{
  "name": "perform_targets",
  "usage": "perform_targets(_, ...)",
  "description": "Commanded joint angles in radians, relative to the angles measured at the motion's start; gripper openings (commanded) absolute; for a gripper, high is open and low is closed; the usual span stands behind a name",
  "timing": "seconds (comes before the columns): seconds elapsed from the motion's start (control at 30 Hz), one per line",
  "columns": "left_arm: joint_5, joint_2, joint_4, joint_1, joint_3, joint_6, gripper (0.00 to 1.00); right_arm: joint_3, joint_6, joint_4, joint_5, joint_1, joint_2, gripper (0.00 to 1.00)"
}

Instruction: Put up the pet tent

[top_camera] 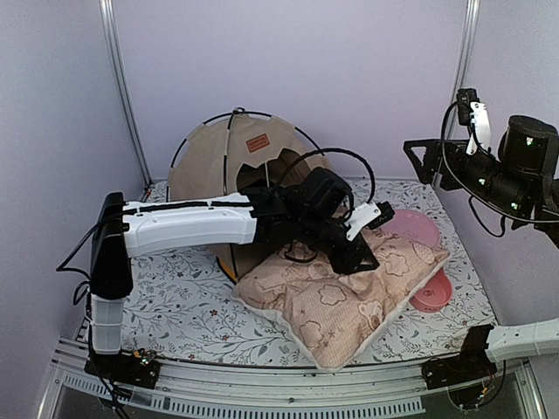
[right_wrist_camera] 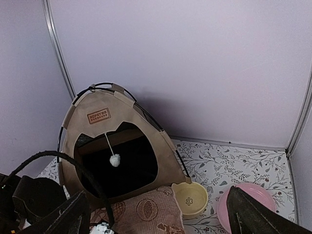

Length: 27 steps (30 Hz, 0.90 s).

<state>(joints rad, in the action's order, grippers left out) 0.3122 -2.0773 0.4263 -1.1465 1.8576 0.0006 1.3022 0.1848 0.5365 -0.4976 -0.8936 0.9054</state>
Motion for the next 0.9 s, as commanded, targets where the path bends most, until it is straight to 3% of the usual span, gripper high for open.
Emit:
perform_targets(0.0, -0.058, 0.053, -0.107, 0.013, -0.020, -0.071, 0.43, -0.010, 0.034, 0.045, 0.031, 0.005, 0.021, 0.99)
perform_targets(0.17, -0.121, 0.205, -0.196, 0.055, -0.156, -0.170, 0.55, -0.025, 0.031, 0.062, 0.082, 0.006, 0.044, 0.99)
perform_targets(0.47, -0.169, 0.524, -0.344, 0.163, -0.530, -0.375, 0.55, -0.082, 0.004, 0.058, 0.296, 0.006, 0.168, 0.99)
perform_targets(0.67, -0.391, 0.704, -0.296, 0.176, -0.673, -0.464, 0.57, -0.163, 0.044, 0.012, 0.486, -0.024, 0.268, 0.99)
perform_targets(0.87, -0.636, 0.877, -0.223, 0.221, -0.821, -0.612, 0.63, -0.269, 0.131, -0.057, 0.497, -0.148, 0.323, 0.99)
